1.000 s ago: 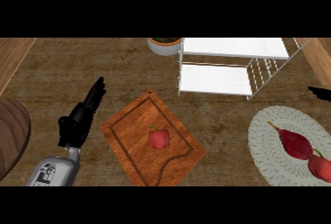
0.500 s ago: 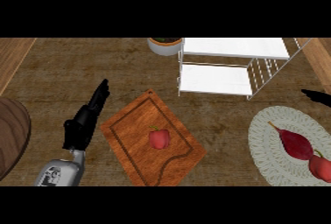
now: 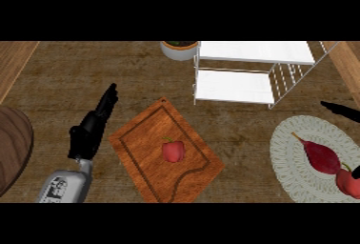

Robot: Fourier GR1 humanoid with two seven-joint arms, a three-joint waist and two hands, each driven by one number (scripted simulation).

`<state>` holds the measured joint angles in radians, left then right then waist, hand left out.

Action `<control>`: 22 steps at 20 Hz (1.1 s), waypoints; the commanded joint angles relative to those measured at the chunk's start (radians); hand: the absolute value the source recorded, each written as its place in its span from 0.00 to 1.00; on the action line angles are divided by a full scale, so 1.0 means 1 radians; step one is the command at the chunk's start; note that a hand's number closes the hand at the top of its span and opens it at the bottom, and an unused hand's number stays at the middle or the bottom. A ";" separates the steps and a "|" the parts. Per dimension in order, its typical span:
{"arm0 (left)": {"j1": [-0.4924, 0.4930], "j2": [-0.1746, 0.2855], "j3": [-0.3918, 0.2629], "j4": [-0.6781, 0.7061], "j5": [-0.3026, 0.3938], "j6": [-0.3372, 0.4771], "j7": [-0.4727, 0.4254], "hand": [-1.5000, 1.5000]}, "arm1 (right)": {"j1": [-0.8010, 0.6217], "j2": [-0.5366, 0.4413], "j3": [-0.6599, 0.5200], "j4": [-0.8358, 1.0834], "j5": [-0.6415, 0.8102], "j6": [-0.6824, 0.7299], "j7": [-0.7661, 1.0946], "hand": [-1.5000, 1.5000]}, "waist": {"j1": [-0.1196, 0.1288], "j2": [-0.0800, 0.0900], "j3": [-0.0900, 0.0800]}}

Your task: Pick the pear from the placemat and place it in the tiered shelf

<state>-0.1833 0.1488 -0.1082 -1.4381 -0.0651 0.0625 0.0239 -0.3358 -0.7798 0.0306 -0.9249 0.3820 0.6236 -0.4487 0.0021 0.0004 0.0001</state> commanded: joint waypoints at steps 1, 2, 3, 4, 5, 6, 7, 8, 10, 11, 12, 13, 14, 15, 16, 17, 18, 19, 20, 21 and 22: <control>-0.011 -0.025 0.008 0.031 -0.016 -0.010 -0.009 0.50 | 0.024 -0.006 -0.019 0.005 0.054 0.026 -0.072 0.00 | -0.002 0.000 0.000; 0.017 -0.032 0.000 -0.031 -0.016 0.001 0.021 0.50 | 0.073 0.023 -0.012 -0.059 0.050 0.003 -0.037 0.00 | -0.003 -0.001 0.000; 0.045 -0.002 0.019 -0.039 -0.016 -0.025 -0.013 0.50 | 0.079 0.005 -0.041 -0.053 0.053 0.007 -0.043 0.00 | -0.002 -0.001 0.000; 0.047 0.010 0.023 -0.068 -0.008 -0.037 0.021 0.50 | 0.063 0.049 -0.005 -0.017 0.086 -0.030 -0.059 0.00 | 0.001 -0.001 0.000; 0.046 0.018 0.042 -0.059 0.024 -0.077 0.020 0.50 | 0.010 0.045 -0.019 0.047 0.110 -0.035 -0.074 0.00 | 0.004 0.000 0.000; -0.012 -0.011 0.025 -0.043 -0.018 -0.034 0.071 0.50 | -0.009 0.078 -0.017 0.028 0.112 -0.033 -0.009 0.00 | 0.002 0.000 0.000; -0.026 -0.001 0.066 0.064 -0.005 -0.055 -0.037 0.50 | 0.075 0.034 -0.047 -0.030 0.093 -0.024 -0.062 0.00 | -0.005 0.000 0.000; 0.013 -0.016 0.026 -0.076 -0.029 -0.024 0.070 0.50 | 0.009 0.056 -0.043 -0.034 0.090 0.033 0.026 0.00 | 0.000 -0.001 0.000; 0.004 -0.005 0.057 -0.006 -0.015 -0.057 -0.001 0.50 | -0.011 0.110 -0.032 0.002 0.128 -0.021 0.021 0.00 | 0.001 0.000 0.000; 0.027 -0.041 0.022 -0.005 -0.052 -0.021 -0.018 0.50 | 0.048 0.115 -0.031 -0.002 0.141 -0.061 -0.024 0.00 | -0.001 0.000 0.000; 0.066 -0.006 0.037 -0.075 -0.024 -0.072 0.017 0.50 | 0.007 0.106 -0.054 -0.014 0.134 -0.007 0.021 0.00 | 0.001 -0.001 0.000; 0.046 -0.020 0.048 -0.052 -0.027 -0.055 0.009 0.50 | 0.013 0.101 -0.038 0.073 0.185 -0.059 -0.081 0.00 | 0.002 0.000 0.000; 0.024 -0.047 0.035 -0.013 -0.044 -0.036 -0.005 0.50 | -0.029 0.118 -0.034 0.055 0.178 -0.012 -0.017 0.00 | 0.002 0.000 0.000; -0.016 -0.054 0.034 0.004 -0.074 -0.011 0.011 0.50 | -0.021 0.129 -0.050 0.078 0.178 -0.042 -0.046 0.00 | 0.001 0.001 0.000; -0.035 -0.034 0.065 0.019 -0.034 -0.053 -0.003 0.50 | -0.079 0.119 -0.038 0.181 0.220 -0.057 -0.090 0.00 | 0.004 0.002 0.000; -0.010 -0.048 0.050 0.029 -0.047 -0.041 -0.009 0.50 | -0.043 0.095 -0.028 0.195 0.239 -0.064 -0.149 0.00 | 0.004 0.002 0.000; 0.004 -0.045 0.057 0.013 -0.057 -0.039 -0.001 0.50 | -0.006 0.148 -0.057 0.058 0.196 -0.050 -0.039 0.00 | -0.001 0.000 0.000; -0.011 -0.049 0.051 0.017 -0.053 -0.044 -0.002 0.50 | -0.018 0.149 -0.027 0.194 0.246 -0.112 -0.141 0.00 | 0.003 0.001 0.000; 0.037 -0.027 0.061 -0.051 -0.043 -0.066 0.026 0.50 | -0.008 0.142 -0.056 0.071 0.206 -0.032 -0.062 0.00 | 0.000 -0.001 0.000; 0.038 -0.023 0.078 -0.046 -0.013 -0.087 0.001 0.50 | -0.016 0.160 -0.025 0.148 0.252 -0.090 -0.111 0.00 | 0.003 0.000 0.000; -0.018 -0.038 0.056 -0.052 -0.057 -0.052 0.072 0.50 | -0.002 0.188 -0.025 0.122 0.245 -0.101 -0.096 0.00 | 0.001 0.000 0.000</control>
<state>-0.1754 0.1145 -0.0515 -1.4621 -0.1069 0.0076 0.0433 -0.3488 -0.6339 -0.0035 -0.8113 0.6005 0.5411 -0.5225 0.0037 0.0006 0.0001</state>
